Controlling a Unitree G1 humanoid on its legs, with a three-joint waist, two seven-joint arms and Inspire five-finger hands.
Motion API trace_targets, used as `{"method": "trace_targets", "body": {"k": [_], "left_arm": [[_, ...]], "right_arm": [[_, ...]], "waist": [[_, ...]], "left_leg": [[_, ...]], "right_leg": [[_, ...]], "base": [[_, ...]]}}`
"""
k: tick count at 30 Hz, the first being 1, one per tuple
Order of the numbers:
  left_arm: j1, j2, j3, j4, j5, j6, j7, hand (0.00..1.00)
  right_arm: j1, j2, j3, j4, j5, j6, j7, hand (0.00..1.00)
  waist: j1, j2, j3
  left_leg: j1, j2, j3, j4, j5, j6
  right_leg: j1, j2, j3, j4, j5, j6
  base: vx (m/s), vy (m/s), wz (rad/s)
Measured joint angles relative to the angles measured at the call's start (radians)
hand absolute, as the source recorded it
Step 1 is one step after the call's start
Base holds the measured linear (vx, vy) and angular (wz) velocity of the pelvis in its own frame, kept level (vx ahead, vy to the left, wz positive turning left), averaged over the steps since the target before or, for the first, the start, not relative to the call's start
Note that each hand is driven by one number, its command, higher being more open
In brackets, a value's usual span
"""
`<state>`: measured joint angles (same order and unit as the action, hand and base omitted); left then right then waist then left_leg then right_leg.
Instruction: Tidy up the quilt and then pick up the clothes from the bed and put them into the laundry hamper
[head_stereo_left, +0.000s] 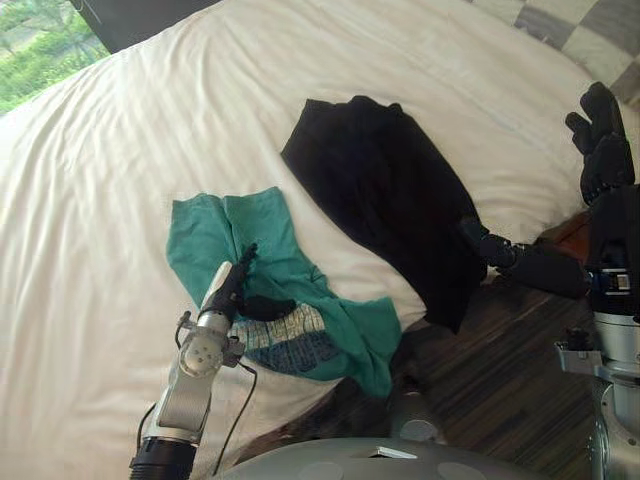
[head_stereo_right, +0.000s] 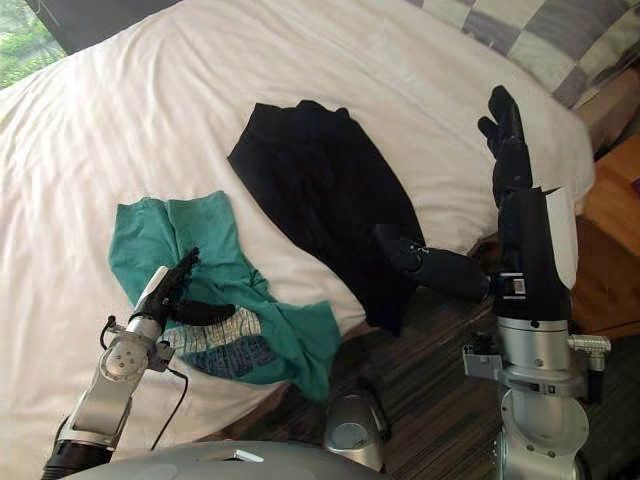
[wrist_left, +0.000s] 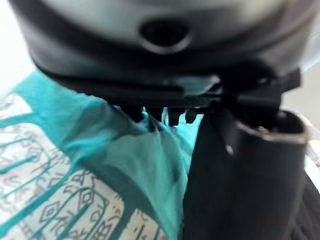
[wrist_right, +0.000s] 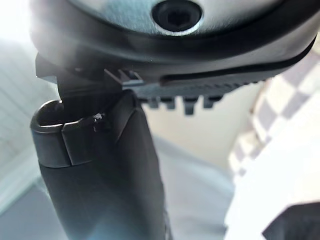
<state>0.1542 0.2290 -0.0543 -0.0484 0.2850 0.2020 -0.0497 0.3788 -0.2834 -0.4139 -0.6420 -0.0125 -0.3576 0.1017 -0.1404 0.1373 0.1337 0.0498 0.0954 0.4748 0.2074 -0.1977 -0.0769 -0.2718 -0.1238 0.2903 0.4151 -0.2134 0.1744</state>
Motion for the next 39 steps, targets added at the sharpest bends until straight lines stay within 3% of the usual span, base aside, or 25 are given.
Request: {"method": "trace_targets", "body": {"k": [3,4,11,18,20,23,25,27,29,31,36,39], "left_arm": [[0.001,-0.003,-0.011,0.002,-0.001,0.005,0.021,1.0],[0.002,-0.01,-0.021,0.009,-0.002,0.015,0.029,0.0],[-0.012,-0.037,-0.066,0.156,0.06,-0.01,0.126,0.0],[-0.008,-0.023,-0.068,0.256,0.07,-0.099,0.167,0.0],[-0.005,-0.022,-0.068,0.277,0.053,-0.128,0.181,0.0],[0.007,-0.015,-0.069,0.284,-0.011,-0.182,0.186,0.0],[0.011,0.008,-0.075,0.26,-0.048,-0.235,0.183,0.0],[0.011,0.034,-0.074,0.213,-0.055,-0.254,0.164,0.0],[0.011,0.072,-0.064,0.131,-0.102,-0.279,0.096,0.0],[0.011,0.091,-0.055,0.075,-0.141,-0.291,0.019,0.0],[0.012,0.088,-0.014,0.006,-0.2,-0.321,-0.121,0.0],[0.012,0.062,-0.004,0.002,-0.2,-0.399,-0.143,0.0]], "right_arm": [[0.002,-0.002,-0.004,0.0,0.0,0.0,0.003,1.0],[0.005,-0.007,-0.016,0.0,0.0,0.0,0.004,1.0],[0.008,-0.078,-0.077,-0.004,0.029,-0.002,0.07,1.0],[-0.027,-0.152,-0.059,-0.004,0.026,-0.002,0.159,1.0],[-0.056,-0.179,-0.026,-0.004,0.022,0.01,0.179,1.0],[-0.097,-0.192,0.03,-0.003,0.017,0.09,0.198,1.0],[-0.13,-0.192,0.066,0.0,0.017,0.182,0.192,1.0],[-0.152,-0.192,0.075,0.012,0.017,0.228,0.185,1.0],[-0.187,-0.193,0.084,0.047,0.017,0.305,0.136,1.0],[-0.217,-0.193,0.084,0.1,0.017,0.371,0.086,1.0],[-0.308,-0.201,0.076,0.228,0.02,0.46,-0.033,1.0],[-0.386,-0.267,0.047,0.312,0.041,0.54,-0.076,1.0]], "waist": [[-0.003,0.008,0.015],[-0.006,0.007,0.018],[-0.03,0.036,0.015],[-0.055,0.034,0.014],[-0.055,0.022,0.007],[-0.051,-0.006,-0.008],[-0.038,-0.051,-0.019],[-0.023,-0.072,-0.017],[0.0,-0.113,0.006],[0.027,-0.129,0.019],[0.065,-0.118,0.075],[0.085,-0.094,0.116]], "left_leg": [[-0.011,-0.013,0.004,0.021,-0.015,0.004],[-0.016,-0.017,0.007,0.028,-0.021,0.007],[-0.031,-0.038,0.043,0.034,-0.046,0.016],[-0.033,-0.031,0.042,0.029,-0.051,0.016],[-0.036,-0.029,0.038,0.021,-0.05,0.015],[-0.06,-0.016,0.007,0.016,-0.046,0.013],[-0.104,-0.012,-0.029,0.015,-0.035,0.015],[-0.134,-0.009,-0.055,0.016,-0.026,0.015],[-0.186,-0.001,-0.102,0.023,-0.017,0.013],[-0.226,0.007,-0.141,0.035,-0.016,0.013],[-0.295,0.023,-0.19,0.063,-0.016,0.013],[-0.358,0.034,-0.197,0.105,-0.016,0.013]], "right_leg": [[-0.027,-0.006,0.02,0.046,-0.025,0.009],[-0.038,-0.01,0.023,0.06,-0.036,0.01],[-0.091,-0.012,0.072,0.098,-0.045,0.021],[-0.072,-0.012,0.068,0.047,-0.009,0.041],[-0.065,-0.014,0.062,0.024,0.004,0.044],[-0.04,-0.023,0.022,-0.04,0.037,0.043],[-0.039,-0.036,-0.02,-0.084,0.058,0.041],[-0.04,-0.041,-0.05,-0.11,0.073,0.038],[-0.042,-0.049,-0.103,-0.143,0.091,0.029],[-0.044,-0.05,-0.147,-0.161,0.1,0.023],[-0.064,-0.047,-0.209,-0.162,0.11,0.008],[-0.097,-0.044,-0.222,-0.153,0.119,-0.006]], "base": [[-0.1,0.015,-0.03],[-0.12,0.018,0.0],[-0.08,0.049,-0.11],[-0.02,0.043,-0.04],[0.02,0.047,0.05],[0.02,0.037,0.28],[0.01,0.014,0.48],[0.0,-0.001,0.46],[0.0,-0.019,0.59],[0.05,-0.024,0.54],[0.08,-0.008,0.35],[0.08,0.017,0.13]]}}
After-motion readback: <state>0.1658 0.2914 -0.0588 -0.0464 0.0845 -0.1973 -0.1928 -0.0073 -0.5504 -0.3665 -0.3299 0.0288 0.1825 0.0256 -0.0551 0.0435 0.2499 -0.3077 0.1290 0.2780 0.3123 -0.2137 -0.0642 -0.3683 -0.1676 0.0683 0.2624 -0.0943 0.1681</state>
